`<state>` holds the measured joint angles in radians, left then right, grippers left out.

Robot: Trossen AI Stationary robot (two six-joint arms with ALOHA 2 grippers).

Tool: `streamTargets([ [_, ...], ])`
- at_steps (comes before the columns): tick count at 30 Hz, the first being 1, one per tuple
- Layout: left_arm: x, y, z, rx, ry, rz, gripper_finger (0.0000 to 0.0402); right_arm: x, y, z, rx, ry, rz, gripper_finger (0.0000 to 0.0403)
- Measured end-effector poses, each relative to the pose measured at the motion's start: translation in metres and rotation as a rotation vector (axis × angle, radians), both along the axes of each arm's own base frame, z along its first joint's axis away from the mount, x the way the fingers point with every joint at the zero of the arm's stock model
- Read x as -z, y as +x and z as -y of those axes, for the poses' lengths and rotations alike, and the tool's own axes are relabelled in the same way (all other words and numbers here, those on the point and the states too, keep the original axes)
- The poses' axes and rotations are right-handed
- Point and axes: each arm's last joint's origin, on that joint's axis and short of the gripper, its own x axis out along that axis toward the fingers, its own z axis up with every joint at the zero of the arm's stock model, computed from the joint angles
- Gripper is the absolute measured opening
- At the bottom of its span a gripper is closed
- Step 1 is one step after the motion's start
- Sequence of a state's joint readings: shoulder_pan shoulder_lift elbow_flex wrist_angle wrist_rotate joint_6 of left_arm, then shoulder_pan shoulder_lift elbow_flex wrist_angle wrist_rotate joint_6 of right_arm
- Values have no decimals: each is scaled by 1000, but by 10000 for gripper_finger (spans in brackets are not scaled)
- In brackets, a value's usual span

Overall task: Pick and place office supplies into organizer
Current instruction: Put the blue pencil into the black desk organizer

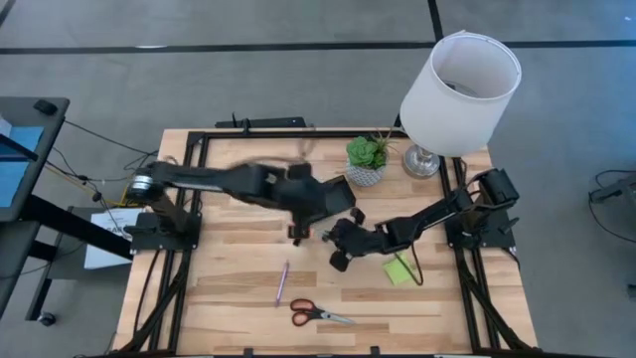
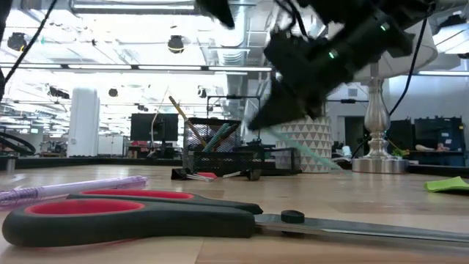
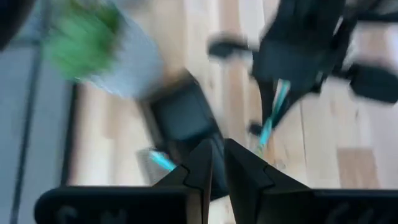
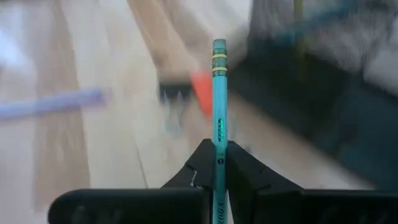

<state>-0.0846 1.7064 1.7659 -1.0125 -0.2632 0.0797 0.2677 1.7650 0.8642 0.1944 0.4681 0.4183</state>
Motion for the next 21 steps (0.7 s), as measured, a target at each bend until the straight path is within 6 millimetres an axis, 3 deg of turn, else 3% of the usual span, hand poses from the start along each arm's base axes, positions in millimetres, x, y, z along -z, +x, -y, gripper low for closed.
streamTargets([
  [3,-52,-37,-4,-13,29,189,37,-24,8,17,-9,-61,131,12],
  [6,-91,-78,-9,-27,65,355,37,-55,14,42,8,-154,300,12],
  [9,-118,-117,-13,-28,69,476,37,-85,19,68,-38,-210,536,12],
  [12,-135,-150,-15,-26,58,561,37,-102,22,95,-149,-224,783,12],
  [16,-142,-174,-17,-27,52,606,37,-84,31,123,-193,-224,897,12],
  [21,-126,-178,-17,-22,53,570,37,-40,60,133,-171,-197,970,12],
])
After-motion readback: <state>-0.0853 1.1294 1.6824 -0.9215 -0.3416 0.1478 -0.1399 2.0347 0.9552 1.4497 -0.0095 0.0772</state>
